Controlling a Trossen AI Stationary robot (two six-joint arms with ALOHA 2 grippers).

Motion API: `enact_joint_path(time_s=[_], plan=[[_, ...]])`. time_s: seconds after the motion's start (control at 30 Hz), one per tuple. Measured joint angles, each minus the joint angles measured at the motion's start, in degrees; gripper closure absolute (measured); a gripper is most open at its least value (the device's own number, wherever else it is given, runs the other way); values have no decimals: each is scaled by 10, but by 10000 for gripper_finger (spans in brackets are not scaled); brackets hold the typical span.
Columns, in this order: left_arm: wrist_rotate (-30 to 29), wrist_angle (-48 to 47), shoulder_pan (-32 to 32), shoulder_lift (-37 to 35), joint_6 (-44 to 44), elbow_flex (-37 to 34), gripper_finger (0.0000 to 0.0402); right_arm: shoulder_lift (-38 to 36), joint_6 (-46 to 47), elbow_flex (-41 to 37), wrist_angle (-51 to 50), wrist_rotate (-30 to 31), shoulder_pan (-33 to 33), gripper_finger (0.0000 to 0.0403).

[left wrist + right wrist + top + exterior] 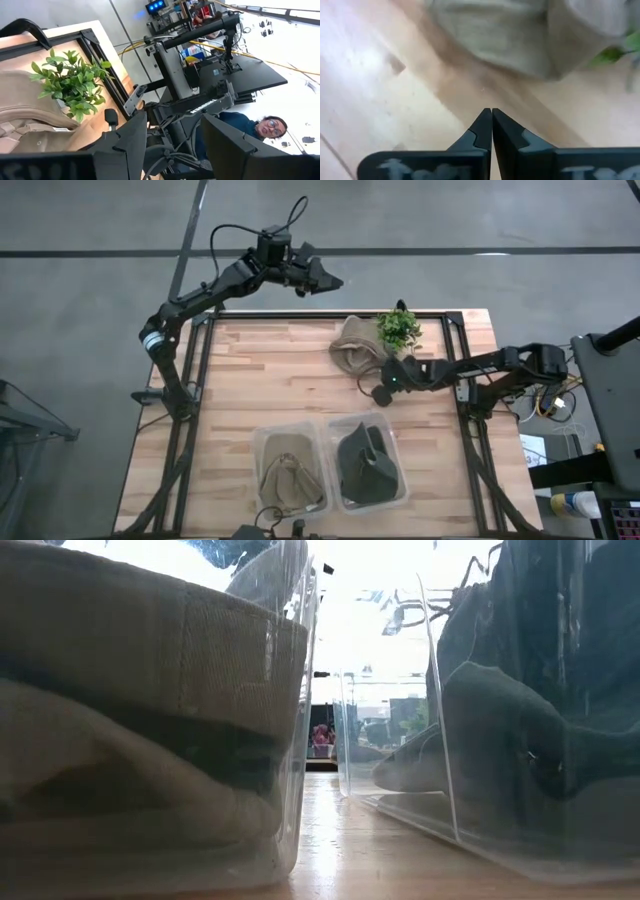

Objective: Pick & Place hat
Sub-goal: Put the brown cap into the left transparent bin

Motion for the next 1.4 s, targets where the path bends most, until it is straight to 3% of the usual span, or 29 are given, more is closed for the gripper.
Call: enact_joint_path(time_s=[0.1,0.37,0.57,0.7,0.83,0.97,1.13,1.4], plan=[[2,0,0,0,0,0,223,-25,1,-5,-3,29,8,395],[17,0,0,0,0,0,223,-140,55,-45,-10,28,12,376],[18,0,0,0,19,0,223,-208,165,-102,-9,21,-17,299],[20,1,1,0,19,0,223,-230,179,-132,33,0,-21,227],[43,8,1,0,20,0,223,-231,110,-139,87,9,-22,168],[45,9,1,0,27,0,223,-216,68,-143,94,59,-25,138],[46,9,2,0,34,0,223,-185,56,-143,114,76,-41,136],[47,13,5,0,31,0,223,-102,33,-143,226,67,-54,148]])
